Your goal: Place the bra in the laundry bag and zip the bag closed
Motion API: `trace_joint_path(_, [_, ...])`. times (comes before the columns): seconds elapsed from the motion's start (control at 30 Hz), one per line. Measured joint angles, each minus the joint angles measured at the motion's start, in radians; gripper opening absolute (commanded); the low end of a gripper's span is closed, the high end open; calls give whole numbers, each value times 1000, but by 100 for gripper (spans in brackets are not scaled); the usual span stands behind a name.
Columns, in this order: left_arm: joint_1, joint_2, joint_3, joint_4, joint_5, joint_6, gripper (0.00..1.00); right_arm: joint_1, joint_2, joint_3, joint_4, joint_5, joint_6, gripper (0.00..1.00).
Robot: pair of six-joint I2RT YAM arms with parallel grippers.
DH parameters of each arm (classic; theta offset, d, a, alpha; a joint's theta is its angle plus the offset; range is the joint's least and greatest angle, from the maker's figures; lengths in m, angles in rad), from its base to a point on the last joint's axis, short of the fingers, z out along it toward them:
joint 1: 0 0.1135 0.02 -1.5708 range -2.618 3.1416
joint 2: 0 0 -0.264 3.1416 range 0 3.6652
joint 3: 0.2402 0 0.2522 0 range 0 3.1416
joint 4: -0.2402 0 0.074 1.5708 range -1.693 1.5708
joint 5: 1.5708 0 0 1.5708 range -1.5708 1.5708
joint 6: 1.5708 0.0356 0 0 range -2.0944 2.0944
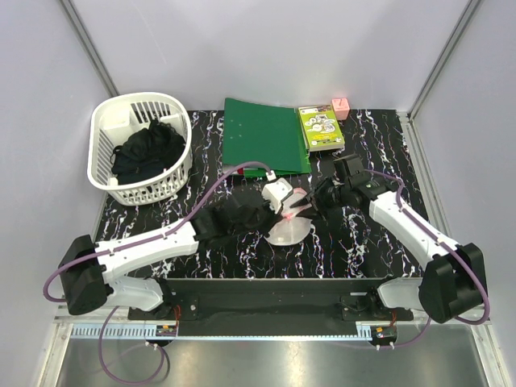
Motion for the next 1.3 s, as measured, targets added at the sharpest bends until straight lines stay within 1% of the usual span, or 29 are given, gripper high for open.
trace_joint_path(0.03, [0, 2, 0, -1, 0, 6, 20, 0, 0, -4, 1, 0, -2, 20])
trace_joint_path(0.07, [0, 3, 0, -2, -3, 11, 31, 0, 0, -12, 6, 0, 7, 10])
trace_joint_path(0.1, [0, 4, 2, -8, -9, 16, 42, 0, 0, -23, 10, -1, 14, 7])
trace_joint_path(0.17, [-1, 11, 24, -53, -40, 0, 60, 0, -2, -48, 21, -1, 29, 2])
trace_joint_path(0.2, [-2, 16, 45, -89, -60, -12, 62, 0, -4, -64, 25, -1, 41, 0])
trace_joint_path(0.23, [-2, 18, 66, -117, -77, -24, 62, 0, -6, -77, 30, -2, 51, 0])
trace_joint_path(0.27, [-2, 17, 84, -138, -92, -40, 54, 0, -7, -86, 34, -3, 60, 0])
trace_joint_path(0.33, [-2, 7, 120, -172, -97, -96, 37, 0, -12, -105, 55, -7, 92, 0])
trace_joint_path(0.37, [-2, -2, 129, -180, -90, -129, 21, 0, -18, -116, 72, -8, 114, 0])
trace_joint_path(0.47, [-7, -31, 132, -188, -35, -222, 12, 0, -46, -146, 124, -5, 179, 0])
trace_joint_path(0.57, [-15, -16, 132, -188, 34, -303, 17, 0, -77, -166, 159, 13, 240, 0])
trace_joint_path(0.6, [-19, -6, 133, -187, 52, -321, 26, 0, -87, -171, 167, 20, 259, 0])
trace_joint_path(0.63, [-24, 13, 136, -189, 71, -345, 27, 0, -100, -180, 179, 27, 280, 0])
trace_joint_path(0.7, [-37, 64, 152, -196, 95, -380, 29, 0, -130, -200, 188, 43, 319, 0])
trace_joint_path(0.8, [-53, 134, 175, -211, 97, -423, 30, 1, -171, -229, 194, 68, 374, 0])
trace_joint_path(0.9, [-61, 168, 187, -229, 63, -443, 27, 1, -204, -252, 204, 90, 420, 0])
trace_joint_path(0.97, [-67, 178, 192, -239, 8, -447, 26, 1, -219, -267, 209, 98, 447, 0])
trace_joint_path(1.13, [-87, 199, 206, -234, -135, -446, 29, 1, -232, -282, 208, 116, 493, 0])
trace_joint_path(1.17, [-90, 204, 207, -227, -156, -446, 31, 1, -232, -282, 209, 119, 500, 0])
trace_joint_path(1.3, [-101, 221, 207, -199, -212, -439, 33, 1, -232, -282, 209, 124, 514, 0])
